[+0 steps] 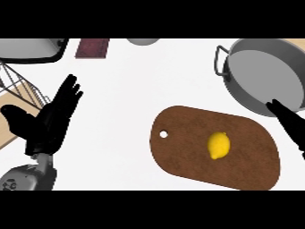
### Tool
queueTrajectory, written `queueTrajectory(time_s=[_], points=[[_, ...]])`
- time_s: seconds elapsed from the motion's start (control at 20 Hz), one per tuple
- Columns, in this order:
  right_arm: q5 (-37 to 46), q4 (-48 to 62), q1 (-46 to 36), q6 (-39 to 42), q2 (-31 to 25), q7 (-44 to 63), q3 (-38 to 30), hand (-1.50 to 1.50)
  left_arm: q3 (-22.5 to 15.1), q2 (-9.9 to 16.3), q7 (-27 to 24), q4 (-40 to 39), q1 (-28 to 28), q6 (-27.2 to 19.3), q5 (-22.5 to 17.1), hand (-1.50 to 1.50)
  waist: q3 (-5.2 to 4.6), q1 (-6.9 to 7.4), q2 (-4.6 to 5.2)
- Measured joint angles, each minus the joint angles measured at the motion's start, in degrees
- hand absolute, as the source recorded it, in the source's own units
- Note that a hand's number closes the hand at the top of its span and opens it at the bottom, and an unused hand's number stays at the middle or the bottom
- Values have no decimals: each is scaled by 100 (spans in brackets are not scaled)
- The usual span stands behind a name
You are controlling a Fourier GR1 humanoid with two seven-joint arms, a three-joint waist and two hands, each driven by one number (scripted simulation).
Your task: Pick the lemon from the cutting board and place it in the pot
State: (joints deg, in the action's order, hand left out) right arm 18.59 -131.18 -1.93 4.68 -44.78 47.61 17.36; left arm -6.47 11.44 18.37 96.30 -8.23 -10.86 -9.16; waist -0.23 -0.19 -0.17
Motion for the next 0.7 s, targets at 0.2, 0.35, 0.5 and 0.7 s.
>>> queueTrajectory(time_s=[0.2,0.35,0.5,0.7], points=[[-484,8,-649,499,130,1066,66,-150,-13,1,6,58,43,74,3,0,4,77,15],[-792,355,-1102,624,274,1288,59,-150,-45,-107,-47,-67,-47,18,97,0,8,87,24],[-804,569,-1394,645,438,1515,239,-150,-26,-102,-48,2,49,61,92,0,10,93,20],[-745,934,-1385,672,593,1529,505,-150,-6,-117,-57,8,53,97,104,0,14,74,18]])
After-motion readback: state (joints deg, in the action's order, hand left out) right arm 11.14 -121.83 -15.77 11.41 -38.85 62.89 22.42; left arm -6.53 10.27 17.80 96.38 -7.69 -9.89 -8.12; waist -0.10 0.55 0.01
